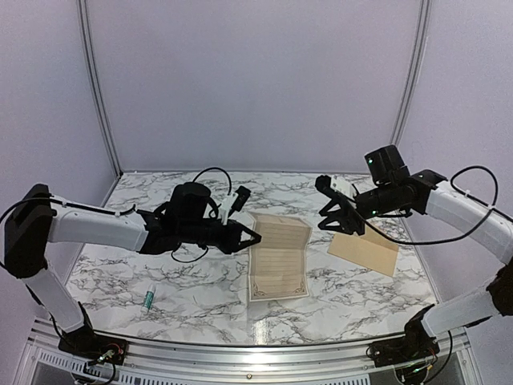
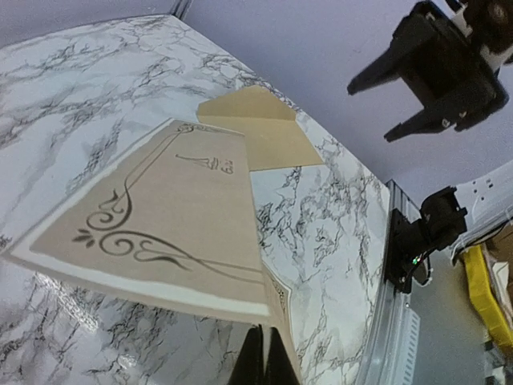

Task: Place the letter into the envelope and seal it
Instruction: Pick up the letter from the center of the board, then pass from the left arm to the right

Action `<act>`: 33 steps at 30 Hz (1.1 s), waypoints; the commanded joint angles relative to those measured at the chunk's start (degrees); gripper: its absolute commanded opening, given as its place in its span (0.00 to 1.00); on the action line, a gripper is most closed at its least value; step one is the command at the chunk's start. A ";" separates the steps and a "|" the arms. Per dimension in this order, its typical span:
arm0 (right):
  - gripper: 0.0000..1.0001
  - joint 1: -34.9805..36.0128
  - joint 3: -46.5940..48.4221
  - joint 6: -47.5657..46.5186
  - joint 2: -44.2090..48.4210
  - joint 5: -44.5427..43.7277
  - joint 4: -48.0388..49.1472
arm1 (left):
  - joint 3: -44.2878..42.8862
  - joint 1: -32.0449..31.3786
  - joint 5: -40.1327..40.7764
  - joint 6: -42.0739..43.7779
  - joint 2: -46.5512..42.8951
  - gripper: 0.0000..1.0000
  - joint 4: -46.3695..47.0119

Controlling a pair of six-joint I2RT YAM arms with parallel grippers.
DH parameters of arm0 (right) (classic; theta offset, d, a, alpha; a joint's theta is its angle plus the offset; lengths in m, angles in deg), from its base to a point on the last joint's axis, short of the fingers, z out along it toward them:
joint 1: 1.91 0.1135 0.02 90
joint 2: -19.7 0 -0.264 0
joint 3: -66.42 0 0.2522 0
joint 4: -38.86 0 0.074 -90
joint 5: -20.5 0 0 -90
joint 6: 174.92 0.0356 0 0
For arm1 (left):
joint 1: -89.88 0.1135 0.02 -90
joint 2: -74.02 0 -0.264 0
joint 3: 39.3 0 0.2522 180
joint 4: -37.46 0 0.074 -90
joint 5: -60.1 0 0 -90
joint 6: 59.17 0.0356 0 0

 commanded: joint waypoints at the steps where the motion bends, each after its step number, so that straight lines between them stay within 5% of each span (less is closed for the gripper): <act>1: 0.39 -0.55 3.02 0.87 4.78 1.29 -2.72 | -8.31 -4.00 8.56 14.82 -3.51 0.00 -24.57; 10: 0.53 -0.51 6.18 -3.72 5.77 7.10 -9.70 | -17.76 -12.03 18.37 30.74 -8.51 0.00 -43.87; 16: 0.71 0.86 6.20 -7.77 5.15 15.24 -10.95 | -18.78 -16.34 27.57 38.31 -12.01 0.00 -48.99; 23: 0.72 7.70 9.81 -10.91 0.26 13.63 -12.53 | -18.33 -22.00 34.49 46.60 -14.28 0.00 -50.27; 33: 0.72 8.81 14.83 -14.14 -8.49 16.84 -15.99 | -19.62 -25.13 39.73 51.36 -13.04 0.00 -50.13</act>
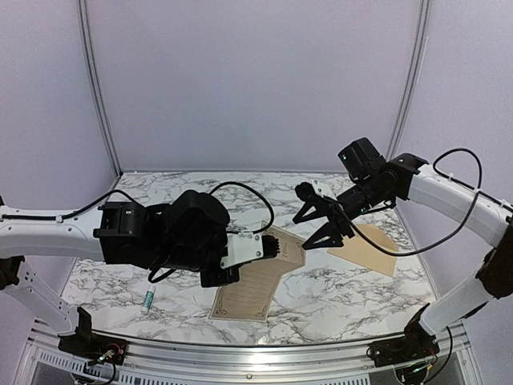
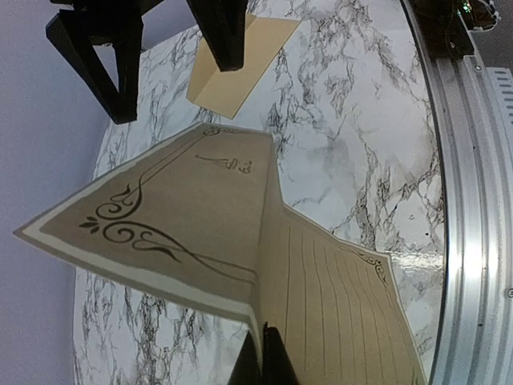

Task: Place the letter into the envelope and seal it
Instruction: Pass from the left arm to the right

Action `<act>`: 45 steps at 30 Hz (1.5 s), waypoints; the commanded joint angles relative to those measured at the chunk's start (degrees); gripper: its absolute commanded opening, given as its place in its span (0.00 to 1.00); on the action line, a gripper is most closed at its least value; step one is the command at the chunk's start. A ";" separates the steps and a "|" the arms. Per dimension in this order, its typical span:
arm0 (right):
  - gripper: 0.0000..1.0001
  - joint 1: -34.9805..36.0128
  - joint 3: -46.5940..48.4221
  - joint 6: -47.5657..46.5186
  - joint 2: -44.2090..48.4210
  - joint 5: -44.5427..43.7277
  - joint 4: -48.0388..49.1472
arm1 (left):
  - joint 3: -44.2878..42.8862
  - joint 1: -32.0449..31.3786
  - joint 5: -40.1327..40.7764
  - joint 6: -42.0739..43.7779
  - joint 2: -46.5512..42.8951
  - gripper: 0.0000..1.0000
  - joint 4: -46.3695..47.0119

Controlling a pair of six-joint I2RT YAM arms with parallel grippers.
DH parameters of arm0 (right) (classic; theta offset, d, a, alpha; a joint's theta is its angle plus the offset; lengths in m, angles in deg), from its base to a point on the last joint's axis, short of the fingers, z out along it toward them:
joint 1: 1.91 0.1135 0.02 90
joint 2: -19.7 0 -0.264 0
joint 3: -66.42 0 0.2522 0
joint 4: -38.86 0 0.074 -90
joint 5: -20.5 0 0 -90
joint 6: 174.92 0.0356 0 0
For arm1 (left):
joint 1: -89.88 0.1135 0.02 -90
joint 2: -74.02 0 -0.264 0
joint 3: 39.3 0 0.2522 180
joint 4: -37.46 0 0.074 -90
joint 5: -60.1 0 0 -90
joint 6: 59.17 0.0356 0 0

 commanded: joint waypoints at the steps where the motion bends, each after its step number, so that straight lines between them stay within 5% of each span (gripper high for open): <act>1: 0.72 0.82 3.97 -3.44 -2.64 3.24 -4.71 | -2.12 -0.64 3.56 2.86 -0.16 0.00 -1.26; 17: 0.69 1.20 6.17 -3.58 -7.57 2.32 -3.30 | -3.53 -1.86 6.83 6.21 0.98 0.00 -0.35; 22: 0.43 2.10 8.91 -8.58 -11.14 6.50 -12.88 | -2.41 -1.86 11.50 7.08 1.53 0.00 1.33; 26: 0.34 2.05 11.01 -10.73 -12.87 8.13 -18.35 | -2.64 -1.77 14.94 7.56 3.03 0.00 2.37; 34: 0.02 2.10 7.99 -3.85 -9.81 7.00 -10.62 | -3.00 -1.26 14.37 6.53 4.05 0.00 3.49; 39: 0.00 2.09 5.71 -0.23 -8.17 6.15 -5.39 | -2.03 -0.53 15.17 3.68 2.62 0.01 5.76; 43: 0.00 2.10 5.41 0.41 -6.81 5.35 -4.23 | -0.22 1.80 17.43 -5.42 0.35 0.41 8.96; 45: 0.00 2.09 5.90 0.30 -6.20 4.33 -4.61 | 1.25 3.60 14.98 -13.05 -1.59 0.51 9.07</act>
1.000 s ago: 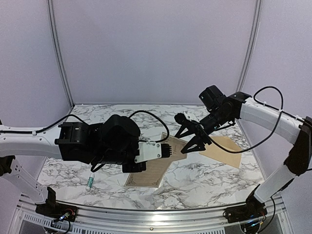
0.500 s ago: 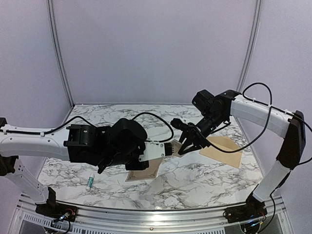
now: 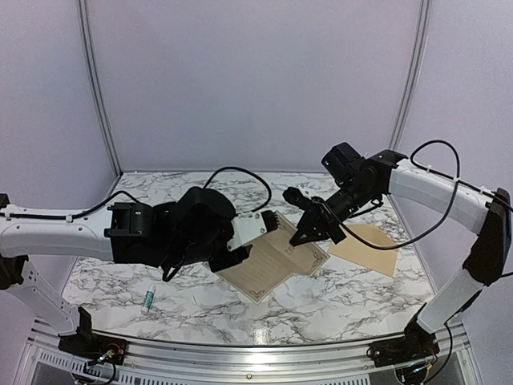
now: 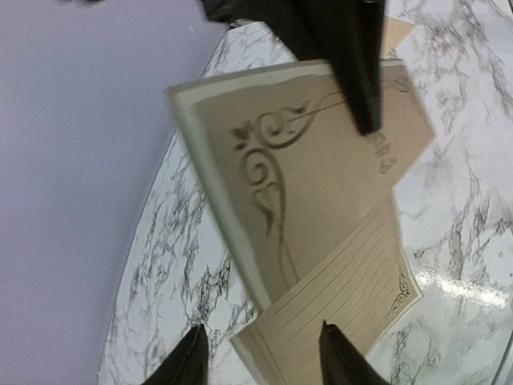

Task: Place the letter into the envelope and seal it
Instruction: Pass from the left arm to the right

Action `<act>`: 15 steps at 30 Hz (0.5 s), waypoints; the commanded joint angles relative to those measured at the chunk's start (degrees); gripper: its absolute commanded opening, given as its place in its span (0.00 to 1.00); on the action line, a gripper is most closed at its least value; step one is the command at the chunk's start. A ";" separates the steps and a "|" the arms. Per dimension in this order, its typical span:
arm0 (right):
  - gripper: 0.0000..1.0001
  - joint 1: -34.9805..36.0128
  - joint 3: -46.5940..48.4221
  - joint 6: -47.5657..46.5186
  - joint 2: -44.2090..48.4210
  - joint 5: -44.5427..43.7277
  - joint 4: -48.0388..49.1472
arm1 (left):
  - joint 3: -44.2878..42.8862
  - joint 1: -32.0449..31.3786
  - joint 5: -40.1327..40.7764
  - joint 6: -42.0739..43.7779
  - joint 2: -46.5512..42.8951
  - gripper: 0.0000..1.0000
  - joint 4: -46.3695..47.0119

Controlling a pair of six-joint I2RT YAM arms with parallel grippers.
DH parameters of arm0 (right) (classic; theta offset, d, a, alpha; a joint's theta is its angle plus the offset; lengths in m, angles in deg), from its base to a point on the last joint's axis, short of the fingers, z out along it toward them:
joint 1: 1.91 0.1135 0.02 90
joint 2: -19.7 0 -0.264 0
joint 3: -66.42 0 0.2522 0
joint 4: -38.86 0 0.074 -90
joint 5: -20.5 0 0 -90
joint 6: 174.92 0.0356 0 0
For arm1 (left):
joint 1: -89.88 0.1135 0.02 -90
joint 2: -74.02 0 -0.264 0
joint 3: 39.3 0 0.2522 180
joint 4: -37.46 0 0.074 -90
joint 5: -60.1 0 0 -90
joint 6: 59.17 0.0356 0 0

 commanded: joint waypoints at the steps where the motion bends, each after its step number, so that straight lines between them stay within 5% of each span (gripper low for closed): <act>1: 0.00 0.48 0.86 1.46 2.87 -1.74 2.04 | 3.36 3.88 -2.00 -15.83 -5.85 0.55 3.95; 9: 0.00 0.44 -1.95 1.74 5.10 -3.31 3.33 | 25.42 7.48 -10.78 -29.09 -20.94 0.76 21.76; 15: 0.00 0.47 -1.33 1.87 5.80 -4.47 2.67 | 35.74 11.33 -19.54 -34.49 -26.88 0.79 30.60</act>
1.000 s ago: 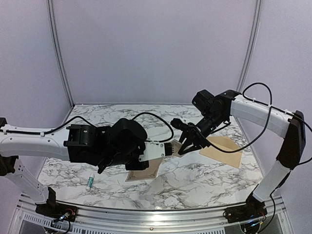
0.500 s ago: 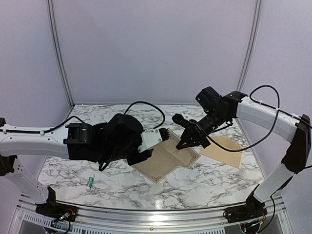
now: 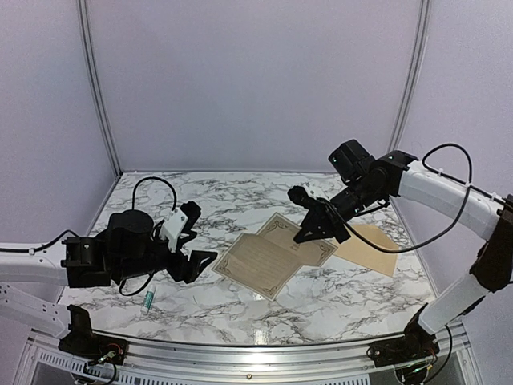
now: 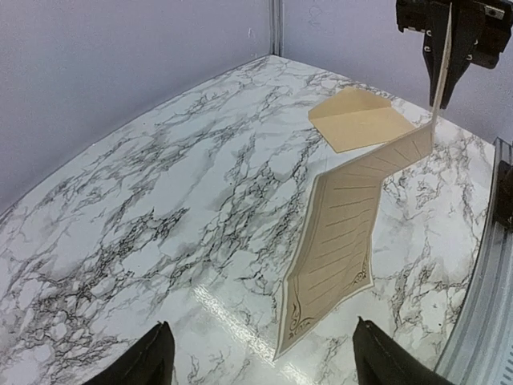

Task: Place the letter into the envelope and seal it
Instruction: Pass from the left arm to the right, then pass from the right arm to the left

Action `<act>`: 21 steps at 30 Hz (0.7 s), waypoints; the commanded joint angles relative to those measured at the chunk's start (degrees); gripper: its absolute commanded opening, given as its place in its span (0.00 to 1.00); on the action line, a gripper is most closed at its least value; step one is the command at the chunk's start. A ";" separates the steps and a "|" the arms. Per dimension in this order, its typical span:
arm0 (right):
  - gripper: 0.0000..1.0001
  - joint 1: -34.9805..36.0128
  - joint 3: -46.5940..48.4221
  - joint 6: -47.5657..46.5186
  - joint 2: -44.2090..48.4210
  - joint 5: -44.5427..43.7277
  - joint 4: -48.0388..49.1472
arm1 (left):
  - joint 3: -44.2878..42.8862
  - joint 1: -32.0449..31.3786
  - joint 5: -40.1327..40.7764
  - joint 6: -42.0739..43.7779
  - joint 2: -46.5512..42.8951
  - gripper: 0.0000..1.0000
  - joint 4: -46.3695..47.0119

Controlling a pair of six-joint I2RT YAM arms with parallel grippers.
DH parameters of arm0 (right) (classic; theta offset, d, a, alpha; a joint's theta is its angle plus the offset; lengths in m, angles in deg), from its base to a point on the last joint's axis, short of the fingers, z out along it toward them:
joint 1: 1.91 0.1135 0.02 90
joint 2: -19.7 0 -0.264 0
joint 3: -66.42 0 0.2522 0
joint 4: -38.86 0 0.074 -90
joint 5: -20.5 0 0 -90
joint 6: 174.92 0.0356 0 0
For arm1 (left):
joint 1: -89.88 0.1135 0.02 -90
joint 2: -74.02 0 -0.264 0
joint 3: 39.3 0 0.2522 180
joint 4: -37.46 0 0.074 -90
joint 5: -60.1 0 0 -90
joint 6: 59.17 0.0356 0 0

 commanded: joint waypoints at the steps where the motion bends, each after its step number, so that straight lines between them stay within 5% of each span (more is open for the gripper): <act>1: 0.00 0.50 0.48 0.93 1.64 -1.11 0.41 | 2.76 2.11 -7.38 -7.07 -1.36 0.79 8.37; 8: 0.00 0.48 0.41 0.42 1.13 -0.18 -0.13 | 3.66 3.91 -11.46 -12.04 5.75 0.79 9.82; 13: 0.00 0.49 0.60 0.10 0.95 0.28 -0.71 | 4.17 6.05 -12.31 -9.79 8.79 0.94 11.44; 21: 0.00 0.44 -0.02 -0.06 0.93 0.20 -0.75 | 4.38 9.01 -22.58 -3.86 13.18 0.81 13.64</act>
